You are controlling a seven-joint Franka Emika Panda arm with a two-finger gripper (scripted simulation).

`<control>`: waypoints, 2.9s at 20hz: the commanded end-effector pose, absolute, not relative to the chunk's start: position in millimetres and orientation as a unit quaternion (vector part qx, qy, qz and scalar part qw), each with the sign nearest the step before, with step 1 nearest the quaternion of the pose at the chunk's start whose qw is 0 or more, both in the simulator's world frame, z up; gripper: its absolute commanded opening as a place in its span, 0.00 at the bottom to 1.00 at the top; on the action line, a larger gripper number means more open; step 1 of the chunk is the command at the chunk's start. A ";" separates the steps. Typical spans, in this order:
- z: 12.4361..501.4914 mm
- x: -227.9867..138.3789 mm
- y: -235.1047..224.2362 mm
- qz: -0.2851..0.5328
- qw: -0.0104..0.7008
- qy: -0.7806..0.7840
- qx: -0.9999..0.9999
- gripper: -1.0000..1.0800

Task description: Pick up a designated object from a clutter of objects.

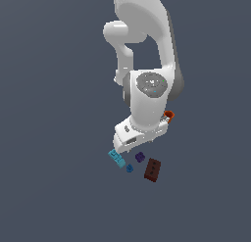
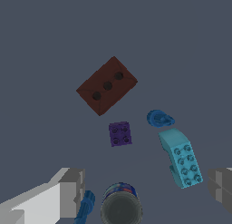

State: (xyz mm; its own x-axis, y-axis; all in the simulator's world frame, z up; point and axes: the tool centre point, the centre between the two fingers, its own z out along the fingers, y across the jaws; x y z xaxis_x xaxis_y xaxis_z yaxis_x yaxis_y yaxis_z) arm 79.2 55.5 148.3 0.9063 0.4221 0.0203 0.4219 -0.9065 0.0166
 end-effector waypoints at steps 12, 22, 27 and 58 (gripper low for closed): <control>73.4 81.1 68.7 0.000 0.000 0.283 0.959 0.96; 56.6 80.2 68.6 0.000 0.000 0.283 0.959 0.96; 31.6 79.6 68.7 0.000 0.000 0.284 0.959 0.96; 71.2 67.3 84.1 0.007 0.002 0.284 0.959 0.00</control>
